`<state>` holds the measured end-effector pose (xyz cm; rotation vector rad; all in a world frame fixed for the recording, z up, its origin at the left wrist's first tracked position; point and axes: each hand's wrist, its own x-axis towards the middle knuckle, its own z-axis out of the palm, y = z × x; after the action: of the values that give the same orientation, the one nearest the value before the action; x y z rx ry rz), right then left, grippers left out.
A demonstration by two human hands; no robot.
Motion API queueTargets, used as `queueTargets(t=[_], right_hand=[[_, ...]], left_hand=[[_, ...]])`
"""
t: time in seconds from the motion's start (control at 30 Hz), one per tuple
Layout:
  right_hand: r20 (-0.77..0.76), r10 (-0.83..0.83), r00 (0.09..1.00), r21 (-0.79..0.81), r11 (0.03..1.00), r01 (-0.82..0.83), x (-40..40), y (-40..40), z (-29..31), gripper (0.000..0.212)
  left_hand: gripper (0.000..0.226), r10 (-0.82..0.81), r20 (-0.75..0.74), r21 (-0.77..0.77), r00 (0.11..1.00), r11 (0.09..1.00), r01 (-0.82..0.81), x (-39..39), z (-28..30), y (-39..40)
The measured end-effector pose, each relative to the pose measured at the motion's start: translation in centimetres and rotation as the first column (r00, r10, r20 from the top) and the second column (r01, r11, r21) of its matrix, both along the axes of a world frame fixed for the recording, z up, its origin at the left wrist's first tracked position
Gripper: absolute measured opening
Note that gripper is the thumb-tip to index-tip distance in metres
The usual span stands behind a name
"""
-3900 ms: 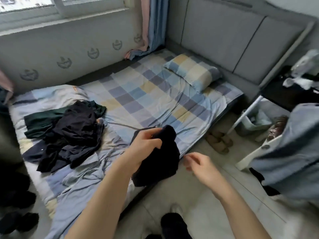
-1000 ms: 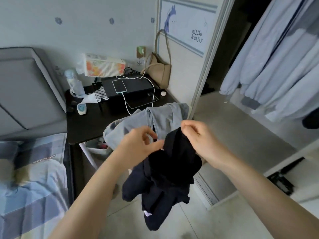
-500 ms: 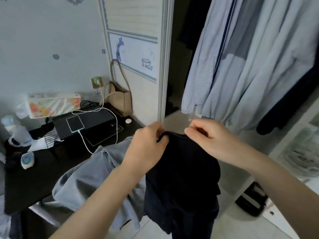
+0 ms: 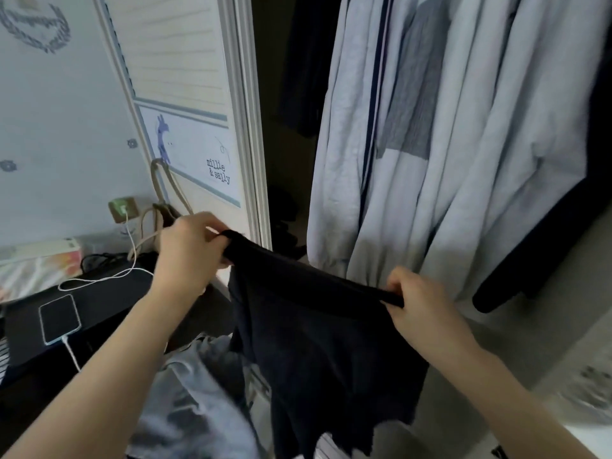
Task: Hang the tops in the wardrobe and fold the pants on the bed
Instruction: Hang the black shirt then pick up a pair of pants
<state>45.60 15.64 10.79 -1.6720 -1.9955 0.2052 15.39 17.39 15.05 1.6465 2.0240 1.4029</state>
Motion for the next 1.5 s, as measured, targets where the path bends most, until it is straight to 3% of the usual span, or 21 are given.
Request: queueTargets(t=[0.07, 0.2, 0.27, 0.3, 0.33, 0.4, 0.43, 0.5, 0.57, 0.67, 0.73, 0.83, 0.9, 0.97, 1.03, 1.1, 1.17, 1.23, 1.33, 1.43, 1.5], right_hand=[[-0.064, -0.012, 0.998, 0.064, 0.998, 0.016, -0.1, 1.2, -0.1, 0.019], [-0.07, -0.01, 0.998, 0.26, 0.965, 0.028, -1.6, 3.7, -0.1, 0.021], [-0.153, -0.034, 0.988, 0.192, 0.979, 0.063, -2.3, 5.2, 0.0, 0.023], [-0.302, -0.051, 0.952, 0.069, 0.995, 0.076, -2.7, 6.2, 0.2, 0.024], [-0.499, -0.085, 0.862, -0.096, 0.994, 0.042, -3.0, 7.0, 0.6, 0.024], [-0.82, -0.224, 0.527, -0.367, 0.912, -0.182, -3.6, 8.1, 1.3, 0.014], [-0.883, -0.3, 0.362, -0.414, 0.861, -0.295, -3.8, 8.6, 1.5, 0.008], [-0.911, -0.401, 0.091, -0.399, 0.808, -0.433, -4.3, 9.5, 1.8, 0.019], [-0.887, -0.449, -0.106, -0.346, 0.8, -0.49, -4.9, 10.4, 2.5, 0.025], [-0.867, -0.453, -0.21, -0.294, 0.803, -0.518, -5.6, 11.8, 4.1, 0.026], [-0.9, -0.422, -0.109, -0.294, 0.772, -0.563, -6.2, 12.6, 4.9, 0.023], [-0.93, -0.339, 0.144, -0.358, 0.744, -0.563, -7.6, 13.4, 6.5, 0.007], [-0.928, -0.319, 0.194, -0.374, 0.795, -0.478, -8.1, 14.0, 7.8, 0.01], [-0.926, -0.349, 0.143, -0.377, 0.86, -0.343, -8.1, 14.7, 8.5, 0.014], [-0.941, -0.337, 0.019, -0.33, 0.909, -0.254, -8.1, 15.4, 9.5, 0.01], [-0.954, -0.275, -0.117, -0.235, 0.931, -0.278, -8.5, 15.9, 10.6, 0.014], [-0.965, -0.223, -0.138, -0.171, 0.933, -0.316, -9.0, 16.1, 12.2, 0.014], [-0.987, -0.161, -0.019, -0.149, 0.948, -0.282, -9.5, 16.3, 13.7, 0.014], [-0.958, -0.047, 0.282, -0.097, 0.981, -0.165, -10.2, 16.3, 15.2, 0.017], [-0.73, 0.064, 0.681, -0.029, 0.992, -0.125, -11.3, 16.0, 16.7, 0.015], [-0.494, 0.134, 0.859, 0.018, 0.989, -0.144, -12.5, 16.0, 18.0, 0.012]], left_hand=[[0.012, 0.026, 0.167, -0.068, 0.986, 0.998, -0.015, -1.4, -0.8, 1.5], [0.006, 0.058, 0.239, -0.143, 0.969, 0.989, -0.024, -3.3, -2.4, 4.4], [0.006, -0.003, 0.522, -0.161, 0.853, 0.982, 0.102, -4.2, -2.5, 5.5], [0.008, -0.032, 0.672, -0.159, 0.739, 0.97, 0.186, -4.7, -2.3, 6.1], [0.01, -0.046, 0.795, -0.15, 0.605, 0.951, 0.269, -5.1, -2.1, 6.6], [0.011, -0.013, 0.923, -0.155, 0.385, 0.902, 0.402, -6.0, -1.6, 7.7], [0.011, 0.005, 0.945, -0.167, 0.328, 0.867, 0.469, -6.7, -1.4, 8.1], [0.014, -0.015, 0.948, -0.188, 0.317, 0.777, 0.601, -7.9, -0.7, 9.1], [0.017, -0.091, 0.934, -0.186, 0.346, 0.701, 0.689, -9.4, 0.3, 10.0], [0.018, -0.139, 0.915, -0.197, 0.38, 0.666, 0.719, -11.2, 1.8, 11.5], [0.021, -0.134, 0.921, -0.187, 0.366, 0.671, 0.718, -11.9, 2.9, 12.8], [0.016, -0.172, 0.92, -0.149, 0.352, 0.676, 0.721, -12.0, 5.1, 14.7], [0.009, -0.204, 0.895, -0.166, 0.396, 0.672, 0.722, -11.6, 6.5, 15.5], [0.008, -0.222, 0.892, -0.154, 0.394, 0.67, 0.726, -11.4, 7.4, 16.2], [0.01, -0.239, 0.914, -0.085, 0.327, 0.676, 0.732, -11.4, 8.4, 17.2], [0.014, -0.291, 0.932, 0.042, 0.215, 0.678, 0.734, -11.2, 9.6, 18.3], [0.014, -0.35, 0.933, 0.182, 0.088, 0.666, 0.724, -10.5, 11.0, 19.2], [0.015, -0.423, 0.904, 0.257, 0.056, 0.645, 0.72, -9.9, 12.6, 19.9], [0.021, -0.517, 0.829, 0.232, 0.213, 0.665, 0.71, -9.7, 14.9, 20.8], [0.018, -0.571, 0.764, 0.224, 0.3, 0.671, 0.707, -9.7, 17.3, 21.8], [0.013, -0.614, 0.704, 0.23, 0.357, 0.672, 0.703, -9.6, 18.8, 22.4]])
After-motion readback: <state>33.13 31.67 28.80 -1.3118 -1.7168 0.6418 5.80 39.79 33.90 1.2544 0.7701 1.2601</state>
